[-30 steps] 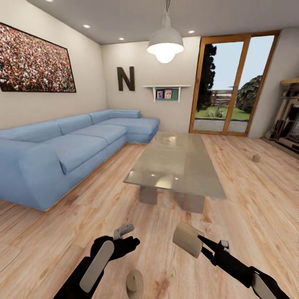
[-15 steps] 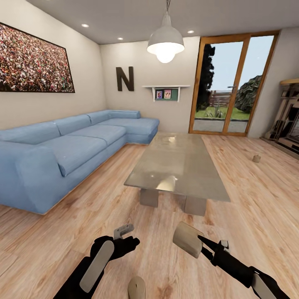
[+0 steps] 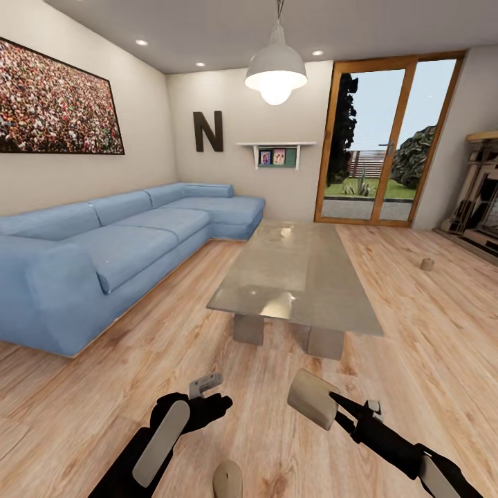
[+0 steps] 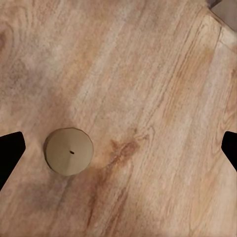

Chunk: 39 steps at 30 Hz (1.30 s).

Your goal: Place each of the two pumpkins and all three candles from the living room inside a cabinet in the living room (use any cabinet), then make sure every cabinet is closed, and position the cauldron so it is next to a table in the living room.

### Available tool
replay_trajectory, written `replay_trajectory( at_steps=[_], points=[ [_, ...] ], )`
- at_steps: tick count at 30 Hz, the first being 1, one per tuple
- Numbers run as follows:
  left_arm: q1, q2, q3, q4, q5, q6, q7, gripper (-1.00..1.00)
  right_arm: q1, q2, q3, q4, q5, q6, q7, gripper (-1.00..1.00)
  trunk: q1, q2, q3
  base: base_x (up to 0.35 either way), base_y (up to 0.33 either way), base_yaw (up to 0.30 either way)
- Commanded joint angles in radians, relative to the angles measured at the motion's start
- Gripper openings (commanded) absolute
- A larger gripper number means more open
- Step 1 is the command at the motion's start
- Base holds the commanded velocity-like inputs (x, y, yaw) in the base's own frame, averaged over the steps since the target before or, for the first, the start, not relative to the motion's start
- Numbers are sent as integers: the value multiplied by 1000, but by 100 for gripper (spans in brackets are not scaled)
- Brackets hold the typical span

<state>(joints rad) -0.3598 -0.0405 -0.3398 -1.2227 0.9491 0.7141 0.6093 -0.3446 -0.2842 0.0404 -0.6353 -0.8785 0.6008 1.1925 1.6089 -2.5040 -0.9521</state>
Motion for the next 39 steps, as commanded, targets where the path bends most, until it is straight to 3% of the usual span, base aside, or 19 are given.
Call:
replay_trajectory(
  at_steps=[1,9,14,16,20,21,24,32,39],
  points=[
    [-1,0,-1,-1,11,0,10,100,-1,-1,4,0,-10,8,-1,-100,0,0,-1,0,0,0],
    [-1,0,-1,-1,10,-1,10,100,-1,-1,4,0,-10,8,-1,-100,0,0,-1,0,0,0],
    [-1,0,0,0,6,-2,10,100,-1,-1,4,-1,-10,8,0,-100,2,-2,-20,0,0,0],
    [-2,-1,2,41,5,-8,10,100,-1,-2,4,-14,-10,6,13,-100,3,-2,-28,0,0,0],
    [-7,-3,2,117,1,-42,10,100,-1,-3,7,-157,-7,11,34,-100,5,-3,-44,0,0,0],
    [-8,-4,1,127,0,-46,10,100,-1,-4,8,-229,-7,26,35,-100,5,-3,-47,0,0,0],
    [-9,-5,1,137,-2,-51,10,100,-1,-18,10,-324,-1,86,35,-100,7,-4,-59,0,0,0],
    [-22,-15,1,239,-69,-126,10,100,-1,-27,10,-385,6,129,32,-100,10,-6,-90,0,0,0],
    [-25,-17,-1,250,-76,-135,10,100,-1,-27,11,-415,13,131,26,-100,13,-7,-117,0,0,0]
  ],
)
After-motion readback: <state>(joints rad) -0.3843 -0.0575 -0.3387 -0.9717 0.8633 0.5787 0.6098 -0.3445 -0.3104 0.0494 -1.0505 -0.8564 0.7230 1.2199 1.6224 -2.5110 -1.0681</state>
